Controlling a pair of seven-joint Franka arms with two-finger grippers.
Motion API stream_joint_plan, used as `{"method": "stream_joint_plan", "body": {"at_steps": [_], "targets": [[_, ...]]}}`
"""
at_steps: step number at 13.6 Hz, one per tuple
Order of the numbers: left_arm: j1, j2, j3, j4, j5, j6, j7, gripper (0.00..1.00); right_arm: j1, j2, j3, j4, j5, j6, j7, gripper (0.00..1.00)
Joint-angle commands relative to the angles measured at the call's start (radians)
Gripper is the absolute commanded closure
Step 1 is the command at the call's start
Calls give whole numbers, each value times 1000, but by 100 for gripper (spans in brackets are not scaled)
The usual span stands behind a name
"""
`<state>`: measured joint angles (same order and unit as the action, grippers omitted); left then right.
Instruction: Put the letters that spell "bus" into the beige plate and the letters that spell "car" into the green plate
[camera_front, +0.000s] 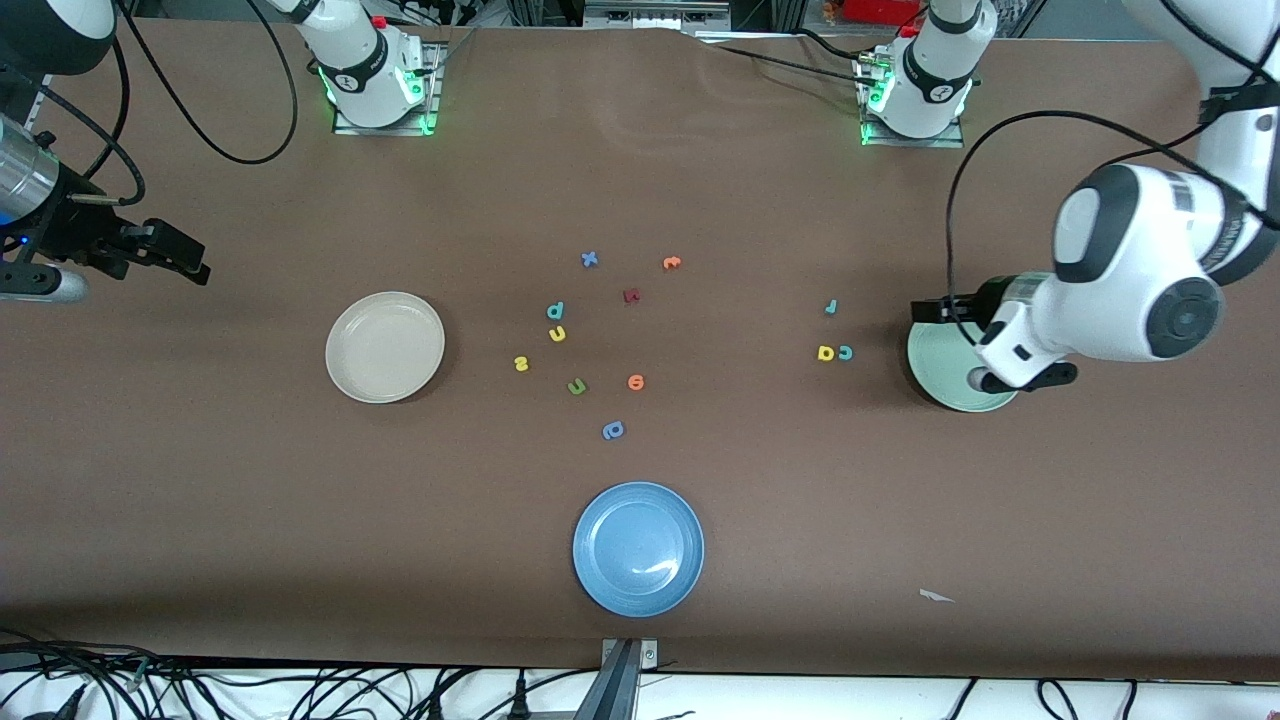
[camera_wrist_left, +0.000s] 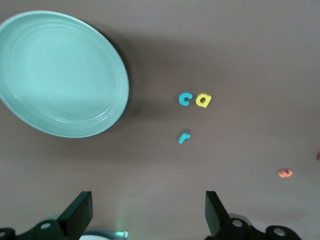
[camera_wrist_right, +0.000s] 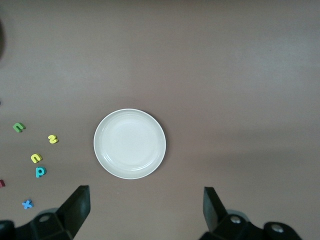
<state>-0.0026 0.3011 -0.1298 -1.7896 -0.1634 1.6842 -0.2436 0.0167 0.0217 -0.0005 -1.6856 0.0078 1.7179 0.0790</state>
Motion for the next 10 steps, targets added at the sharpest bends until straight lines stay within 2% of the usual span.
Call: {"method": "stream_joint_plan", "body": {"at_steps": [1,5,7,9,10], "targets": [[4,-77,-33,-137,-24,100,-39,1,0,9,-1,29,1,-24,2,0],[67,-134,-31,-93,-11,83,-7,1,0,9,-1,29,1,-24,2,0],[72,-134,-24,-1,8,4,16,1,2,9,0,27,1,-24,2,0],[73,-134,-27,80,132,-78,52,1,2,9,0,29,0,-26,2,0],[75,-134,-27,100,156,-89,79,1,2,7,2,29,0,-26,2,0]]}}
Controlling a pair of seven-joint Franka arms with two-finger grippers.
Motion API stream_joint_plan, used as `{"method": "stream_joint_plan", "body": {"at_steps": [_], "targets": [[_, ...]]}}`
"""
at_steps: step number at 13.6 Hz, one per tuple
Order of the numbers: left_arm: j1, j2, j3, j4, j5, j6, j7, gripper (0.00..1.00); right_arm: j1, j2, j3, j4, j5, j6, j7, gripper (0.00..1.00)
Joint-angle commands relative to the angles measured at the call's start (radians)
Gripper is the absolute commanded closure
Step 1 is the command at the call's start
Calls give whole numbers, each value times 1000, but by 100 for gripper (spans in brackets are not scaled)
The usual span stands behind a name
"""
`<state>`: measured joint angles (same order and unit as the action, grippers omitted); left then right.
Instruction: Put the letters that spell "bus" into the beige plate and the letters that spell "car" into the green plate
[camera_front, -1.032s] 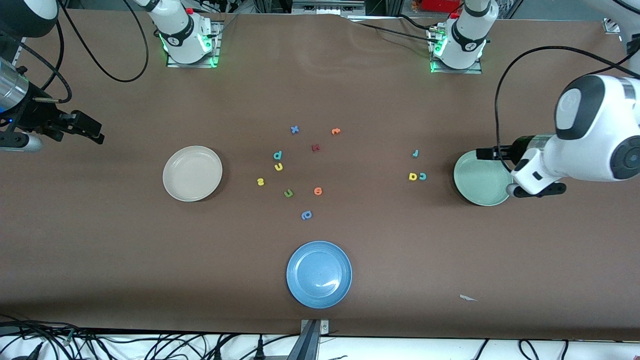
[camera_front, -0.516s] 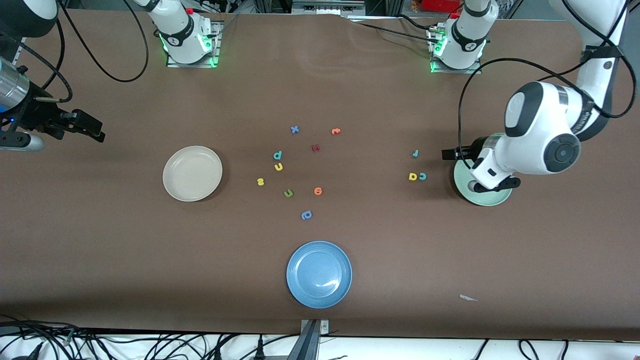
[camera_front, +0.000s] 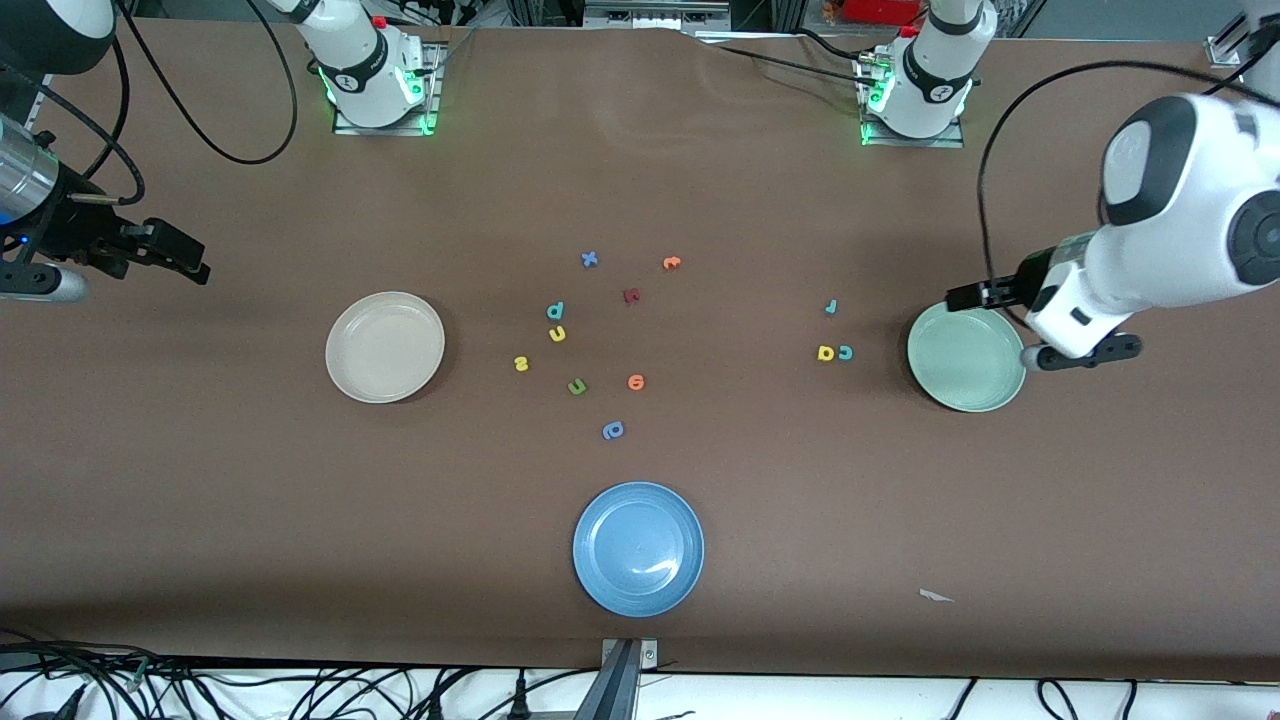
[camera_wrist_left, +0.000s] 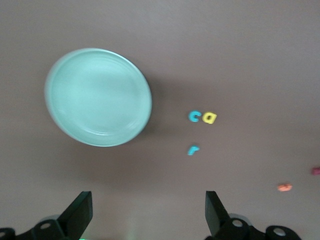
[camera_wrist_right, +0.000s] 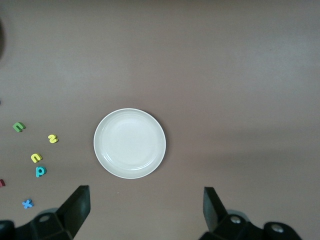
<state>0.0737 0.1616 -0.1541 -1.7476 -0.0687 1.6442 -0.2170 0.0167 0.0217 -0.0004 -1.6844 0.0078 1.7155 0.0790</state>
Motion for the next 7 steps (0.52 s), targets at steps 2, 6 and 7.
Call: {"method": "stream_joint_plan", "body": {"at_steps": [2,6,7], "targets": [[1,6,1,83,63,-50,77,1,2,7,2,28,0,-24,2,0],[1,7,1,83,67,-70,85,1,3,9,2,28,0,-22,4,0],[0,7,1,83,67,-72,84,1,3,9,2,28,0,-22,4,0]]}}
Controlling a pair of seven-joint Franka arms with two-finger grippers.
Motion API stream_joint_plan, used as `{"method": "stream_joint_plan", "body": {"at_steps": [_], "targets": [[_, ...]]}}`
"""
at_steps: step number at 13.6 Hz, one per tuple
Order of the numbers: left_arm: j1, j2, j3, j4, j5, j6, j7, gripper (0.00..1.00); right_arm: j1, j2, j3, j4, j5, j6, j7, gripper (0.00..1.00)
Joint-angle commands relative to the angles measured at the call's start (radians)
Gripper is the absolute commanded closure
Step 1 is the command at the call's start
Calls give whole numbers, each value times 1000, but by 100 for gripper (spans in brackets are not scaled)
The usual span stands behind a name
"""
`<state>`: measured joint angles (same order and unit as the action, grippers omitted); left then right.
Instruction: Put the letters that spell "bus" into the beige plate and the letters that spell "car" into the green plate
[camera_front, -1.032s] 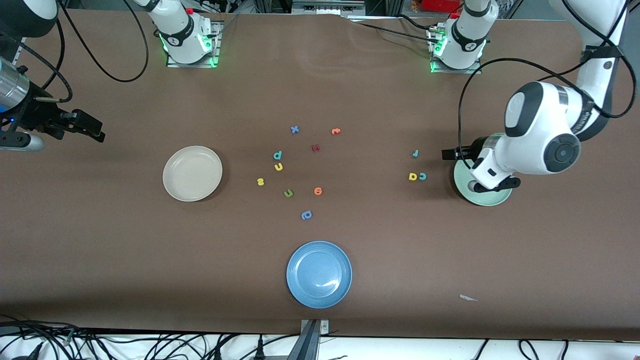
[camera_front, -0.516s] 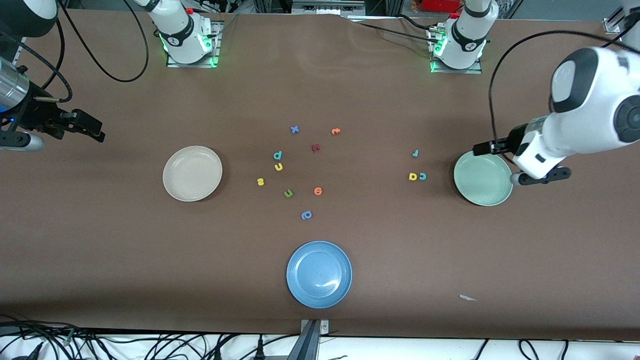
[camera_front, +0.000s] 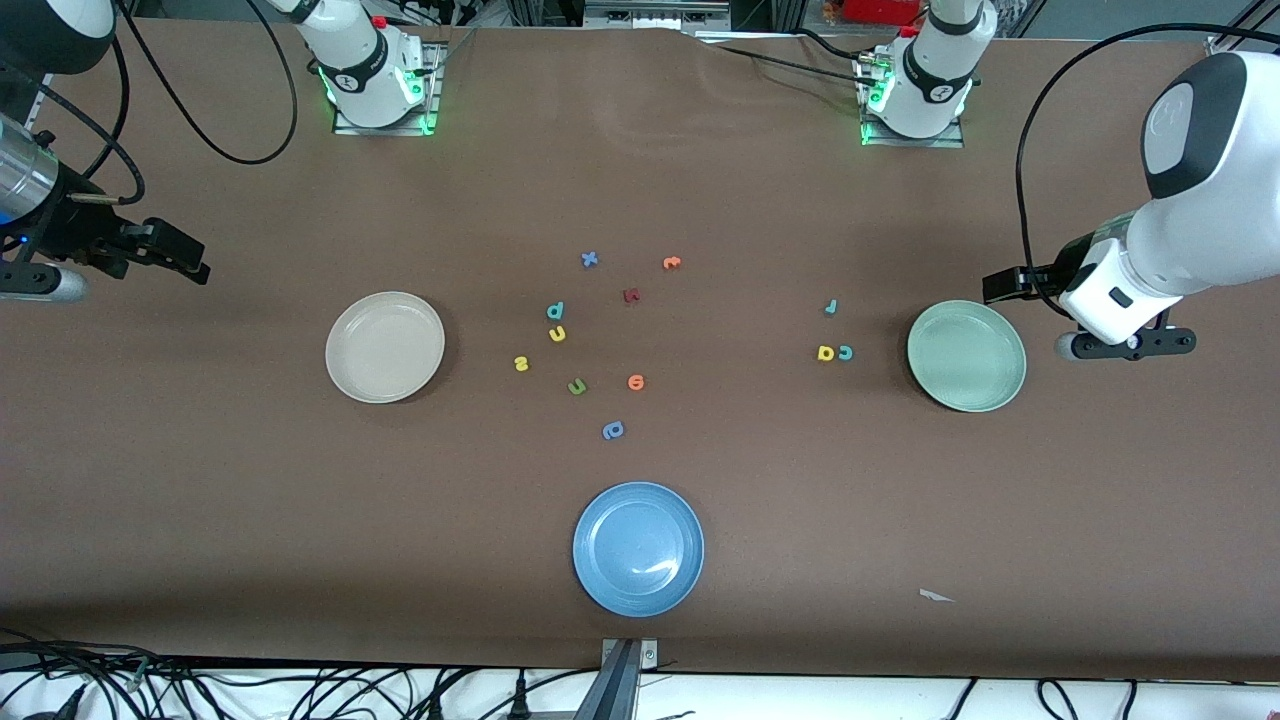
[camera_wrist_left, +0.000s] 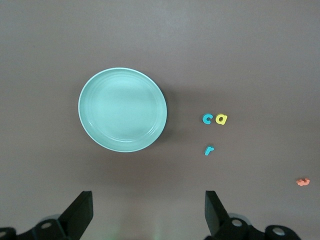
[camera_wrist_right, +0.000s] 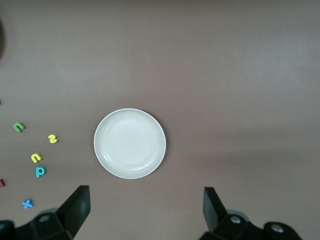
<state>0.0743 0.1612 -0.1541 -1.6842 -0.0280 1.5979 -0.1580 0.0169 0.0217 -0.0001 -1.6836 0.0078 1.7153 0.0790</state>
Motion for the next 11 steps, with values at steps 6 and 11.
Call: {"method": "stream_joint_plan", "body": {"at_steps": [6,11], "targets": [[-1,8,-1,20,31,-26,26,1,5,9,2,27,1,-20,5,0],[-1,12,-2,20,31,-26,26,1,14,11,2,27,0,-17,5,0]]}}
